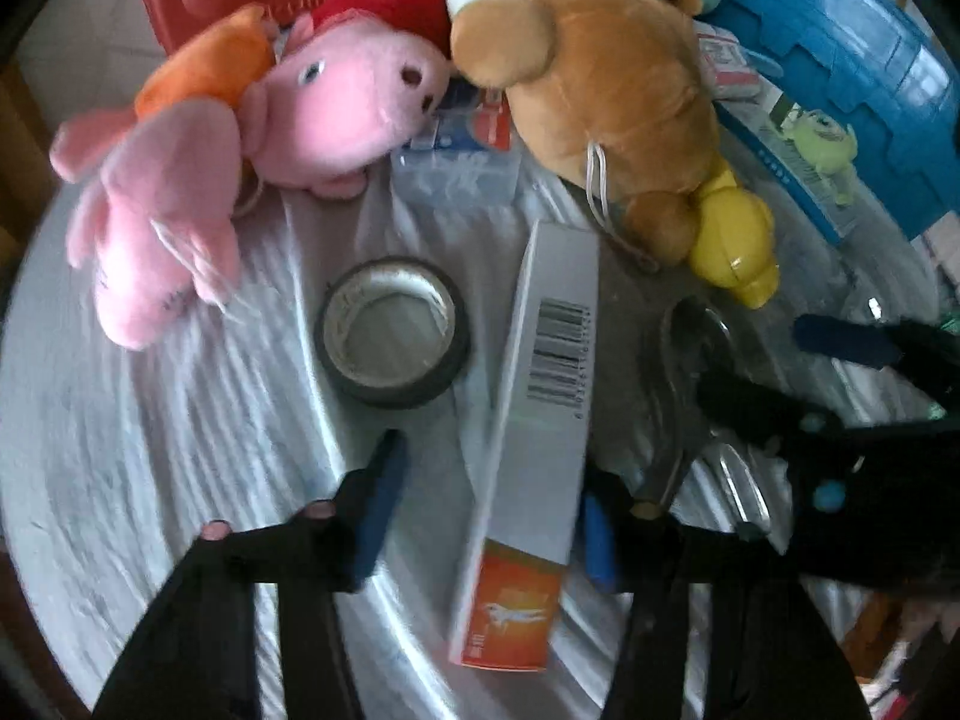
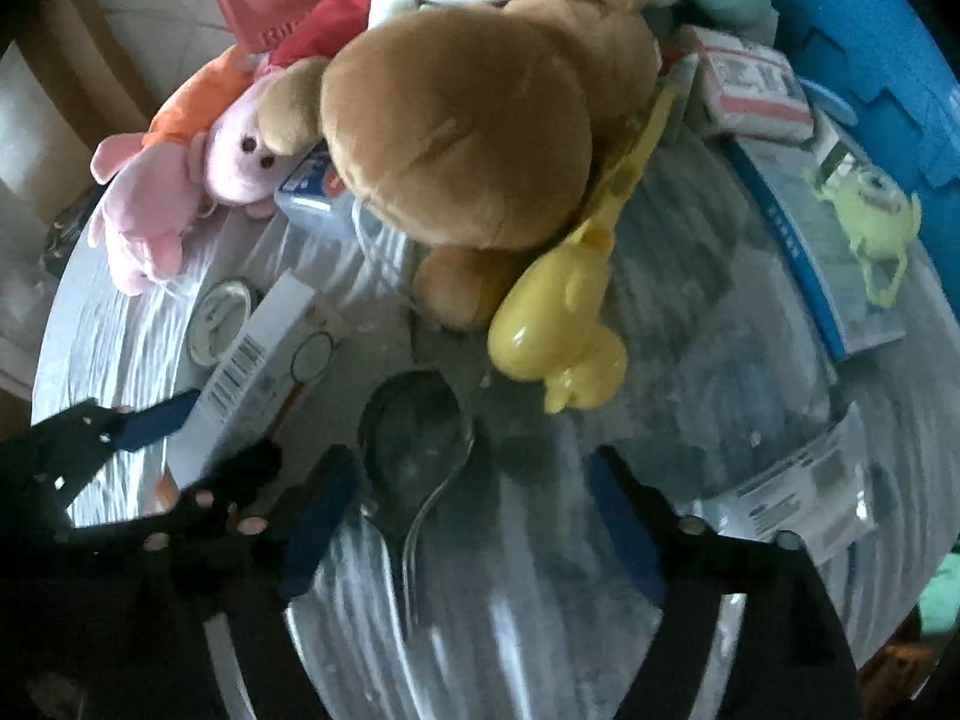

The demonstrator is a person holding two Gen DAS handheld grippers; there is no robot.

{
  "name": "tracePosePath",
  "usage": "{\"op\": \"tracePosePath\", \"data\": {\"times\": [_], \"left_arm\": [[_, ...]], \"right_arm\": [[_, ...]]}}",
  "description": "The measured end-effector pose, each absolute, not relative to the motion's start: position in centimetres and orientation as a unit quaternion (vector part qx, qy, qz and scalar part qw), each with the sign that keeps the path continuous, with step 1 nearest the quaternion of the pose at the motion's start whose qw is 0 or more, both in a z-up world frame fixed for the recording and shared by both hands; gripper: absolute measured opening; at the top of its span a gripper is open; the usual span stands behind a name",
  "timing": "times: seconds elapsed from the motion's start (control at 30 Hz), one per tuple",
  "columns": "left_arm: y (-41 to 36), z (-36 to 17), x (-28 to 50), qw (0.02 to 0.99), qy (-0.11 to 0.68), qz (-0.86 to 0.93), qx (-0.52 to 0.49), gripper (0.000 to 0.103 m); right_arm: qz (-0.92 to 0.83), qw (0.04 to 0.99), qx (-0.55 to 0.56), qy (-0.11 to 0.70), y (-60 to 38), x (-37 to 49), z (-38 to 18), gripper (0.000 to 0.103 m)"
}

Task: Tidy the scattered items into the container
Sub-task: 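Grasp the white barcode box with the left tool while the right tool grasps the metal clip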

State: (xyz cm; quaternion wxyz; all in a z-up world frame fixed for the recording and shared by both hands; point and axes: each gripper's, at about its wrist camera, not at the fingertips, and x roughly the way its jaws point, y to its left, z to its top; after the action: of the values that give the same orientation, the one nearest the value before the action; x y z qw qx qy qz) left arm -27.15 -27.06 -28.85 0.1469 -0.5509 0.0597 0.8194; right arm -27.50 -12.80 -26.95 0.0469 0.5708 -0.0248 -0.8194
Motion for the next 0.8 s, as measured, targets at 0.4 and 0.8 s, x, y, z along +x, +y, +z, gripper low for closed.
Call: {"op": "tracePosePath", "data": {"times": [0.4,0.8], "left_arm": [[-27.1,-28.6,-27.0,0.166,0.097,0.821,-0.538,0.038],[-27.4,-28.4,-27.1,0.160,0.076,0.824,-0.538,0.025]], "right_arm": [[-0.816,0.043,0.576,-0.029,-13.1,-27.7,-27.4,0.054],[-0.829,0.020,0.559,0.011,-12.1,-26.9,-25.7,0.037]]}}
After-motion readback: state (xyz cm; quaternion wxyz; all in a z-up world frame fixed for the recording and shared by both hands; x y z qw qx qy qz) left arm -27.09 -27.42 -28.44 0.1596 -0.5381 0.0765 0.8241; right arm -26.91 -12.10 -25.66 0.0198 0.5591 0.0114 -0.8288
